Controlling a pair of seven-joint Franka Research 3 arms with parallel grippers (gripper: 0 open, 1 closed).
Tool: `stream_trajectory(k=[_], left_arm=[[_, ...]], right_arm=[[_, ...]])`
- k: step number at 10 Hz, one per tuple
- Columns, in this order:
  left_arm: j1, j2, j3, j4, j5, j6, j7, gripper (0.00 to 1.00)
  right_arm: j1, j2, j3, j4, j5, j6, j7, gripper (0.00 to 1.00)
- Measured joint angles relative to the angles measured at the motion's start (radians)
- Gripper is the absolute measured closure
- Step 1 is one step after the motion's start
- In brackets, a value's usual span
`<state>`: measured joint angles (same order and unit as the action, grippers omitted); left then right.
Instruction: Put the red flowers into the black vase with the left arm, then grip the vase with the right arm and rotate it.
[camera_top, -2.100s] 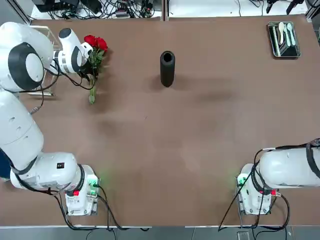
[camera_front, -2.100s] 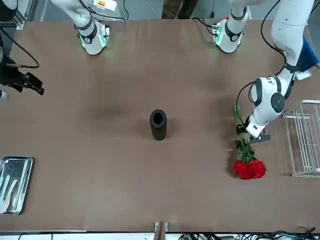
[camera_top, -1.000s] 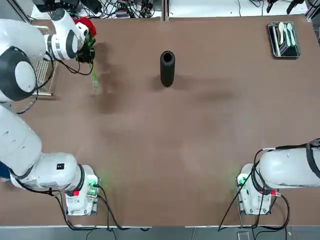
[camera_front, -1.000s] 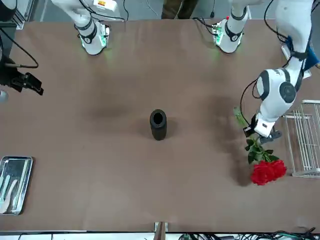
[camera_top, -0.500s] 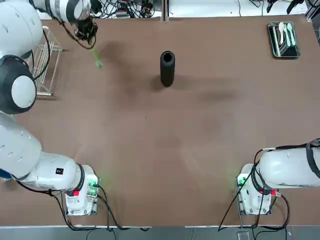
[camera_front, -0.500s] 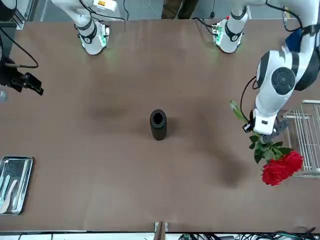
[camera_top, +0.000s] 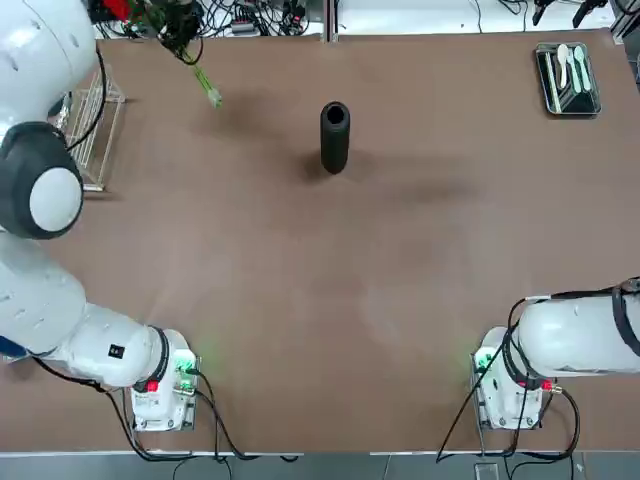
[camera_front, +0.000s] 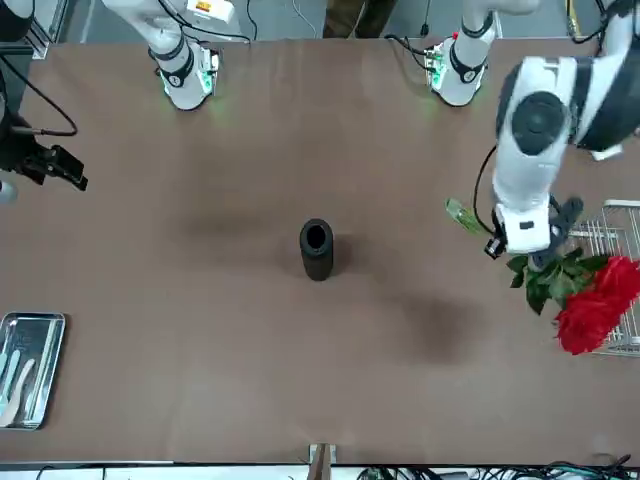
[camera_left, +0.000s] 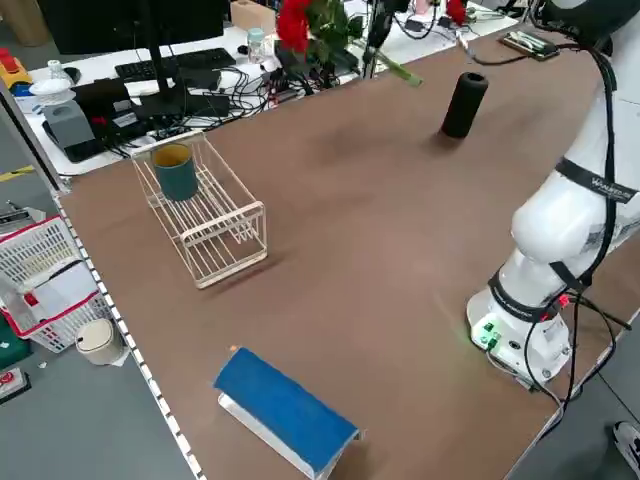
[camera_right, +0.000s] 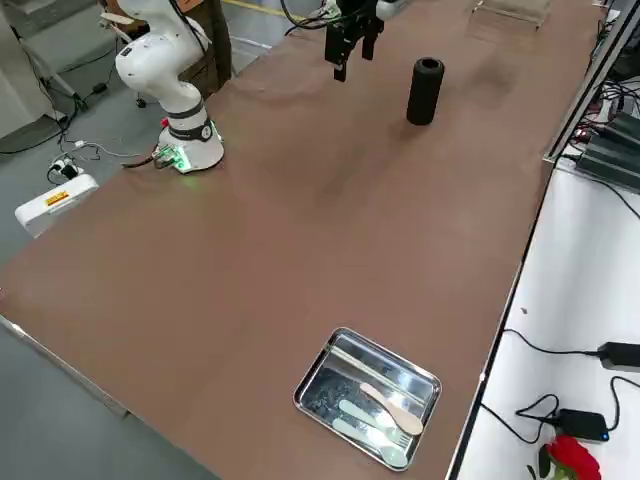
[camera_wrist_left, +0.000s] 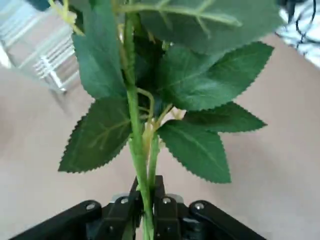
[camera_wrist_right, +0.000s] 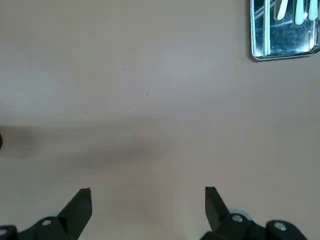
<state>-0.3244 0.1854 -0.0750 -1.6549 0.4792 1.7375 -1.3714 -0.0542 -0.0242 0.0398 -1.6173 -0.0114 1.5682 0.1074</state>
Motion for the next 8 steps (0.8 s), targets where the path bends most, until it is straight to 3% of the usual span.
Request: stream_trajectory(k=[3, 5, 8], left_arm=[[-0.174, 0.005, -0.003, 0.023, 0.229, -0.16, -0.292, 0.89], [-0.296, 0.023, -0.004, 0.063, 0.342, -0.305, -0.383, 0.89], [-0.431, 0.088, -0.004, 0.135, 0.48, -0.367, -0.518, 0.89]], right_arm=[[0.0, 0.0, 0.001, 0.0, 0.0, 0.001, 0.0, 0.0], [0.0, 0.0, 0.0, 0.0, 0.0, 0.001, 0.0, 0.0], [-0.003, 0.0, -0.004, -0.003, 0.003, 0.009, 0.0, 0.0]])
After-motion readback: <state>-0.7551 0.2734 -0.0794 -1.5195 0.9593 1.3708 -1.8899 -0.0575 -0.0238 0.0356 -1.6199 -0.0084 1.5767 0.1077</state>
